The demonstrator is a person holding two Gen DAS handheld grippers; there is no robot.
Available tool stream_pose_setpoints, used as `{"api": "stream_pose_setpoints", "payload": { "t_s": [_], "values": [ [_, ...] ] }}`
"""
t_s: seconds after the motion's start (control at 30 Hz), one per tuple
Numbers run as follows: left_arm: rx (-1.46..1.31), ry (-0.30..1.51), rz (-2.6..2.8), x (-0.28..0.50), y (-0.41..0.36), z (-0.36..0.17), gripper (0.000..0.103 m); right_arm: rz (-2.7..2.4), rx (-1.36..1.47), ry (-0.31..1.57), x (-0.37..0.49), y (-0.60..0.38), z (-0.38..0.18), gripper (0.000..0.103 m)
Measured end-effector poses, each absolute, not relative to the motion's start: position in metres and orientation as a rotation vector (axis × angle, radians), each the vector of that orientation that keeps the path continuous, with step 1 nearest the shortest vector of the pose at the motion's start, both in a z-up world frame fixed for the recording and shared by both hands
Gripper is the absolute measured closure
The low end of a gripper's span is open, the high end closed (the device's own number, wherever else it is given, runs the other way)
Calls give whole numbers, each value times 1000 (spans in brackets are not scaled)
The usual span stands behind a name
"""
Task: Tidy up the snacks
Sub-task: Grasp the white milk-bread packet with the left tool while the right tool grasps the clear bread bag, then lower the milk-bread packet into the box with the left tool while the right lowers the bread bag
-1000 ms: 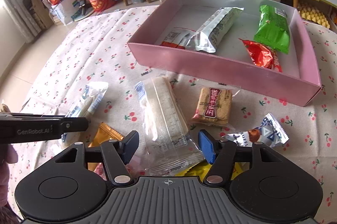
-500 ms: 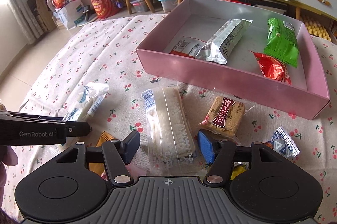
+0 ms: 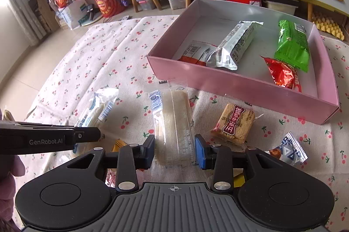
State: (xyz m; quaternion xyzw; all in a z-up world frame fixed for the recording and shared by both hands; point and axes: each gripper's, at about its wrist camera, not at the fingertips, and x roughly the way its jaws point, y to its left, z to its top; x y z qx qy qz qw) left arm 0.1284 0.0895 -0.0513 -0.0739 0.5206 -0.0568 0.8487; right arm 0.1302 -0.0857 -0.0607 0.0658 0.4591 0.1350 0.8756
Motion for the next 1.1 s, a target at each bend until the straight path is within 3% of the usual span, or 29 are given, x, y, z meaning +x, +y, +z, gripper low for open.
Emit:
{"api": "stream_pose_setpoints", "payload": {
  "t_s": [0.53, 0.63, 0.7, 0.77, 0.97, 1.1],
  "values": [
    [-234, 1053, -162, 133, 91, -38, 75, 265, 345, 902, 137, -129, -33, 67],
    [-245, 1038, -173, 132, 87, -34, 75, 248, 398, 890, 140, -144, -30, 74],
    [-229, 1024, -186, 133, 80, -31, 75, 244, 451, 893, 143, -156, -31, 95],
    [-210, 1018, -191, 133, 72, -31, 75, 239, 477, 891, 145, -165, -31, 95],
    [-193, 1044, -200, 135, 58, -39, 75, 328, 450, 959, 149, -166, -39, 80],
    [-185, 1052, -200, 135, 55, -42, 75, 379, 347, 1050, 149, -148, -51, 60]
  ]
}}
